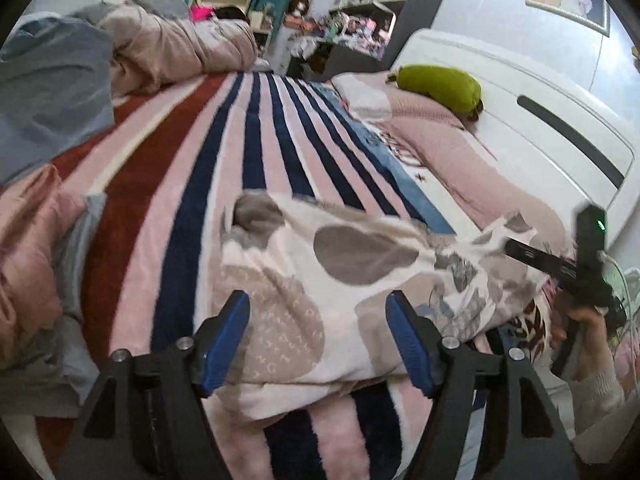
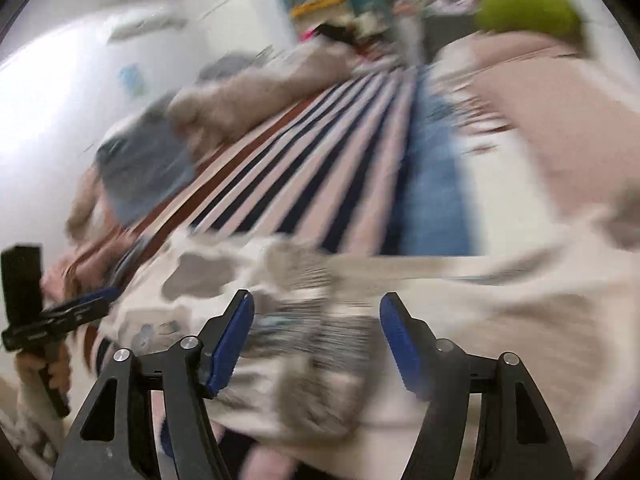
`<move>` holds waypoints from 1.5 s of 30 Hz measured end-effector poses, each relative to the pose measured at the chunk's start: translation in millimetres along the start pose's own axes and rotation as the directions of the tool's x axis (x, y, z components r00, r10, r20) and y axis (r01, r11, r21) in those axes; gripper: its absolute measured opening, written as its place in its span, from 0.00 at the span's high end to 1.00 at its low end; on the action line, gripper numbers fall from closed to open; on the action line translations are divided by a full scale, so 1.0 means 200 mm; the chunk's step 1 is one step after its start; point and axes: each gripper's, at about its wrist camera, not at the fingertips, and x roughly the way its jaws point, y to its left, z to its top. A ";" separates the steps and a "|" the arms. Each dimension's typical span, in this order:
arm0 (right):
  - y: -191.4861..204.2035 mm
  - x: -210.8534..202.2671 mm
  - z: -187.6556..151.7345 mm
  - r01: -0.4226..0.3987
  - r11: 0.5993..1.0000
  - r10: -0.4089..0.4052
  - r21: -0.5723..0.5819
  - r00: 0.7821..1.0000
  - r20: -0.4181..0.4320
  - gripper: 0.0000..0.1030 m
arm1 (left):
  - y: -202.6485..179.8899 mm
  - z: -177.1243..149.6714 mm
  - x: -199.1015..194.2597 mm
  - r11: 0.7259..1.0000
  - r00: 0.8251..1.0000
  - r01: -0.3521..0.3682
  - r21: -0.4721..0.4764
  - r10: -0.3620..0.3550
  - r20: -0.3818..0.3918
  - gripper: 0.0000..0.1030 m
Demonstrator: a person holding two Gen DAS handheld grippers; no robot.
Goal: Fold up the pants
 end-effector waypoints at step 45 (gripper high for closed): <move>-0.41 -0.36 -0.21 0.137 0.923 -0.182 0.360 0.979 0.093 0.59 | 0.06 0.01 -0.15 0.986 0.988 0.037 -0.161 -0.012 0.152 0.33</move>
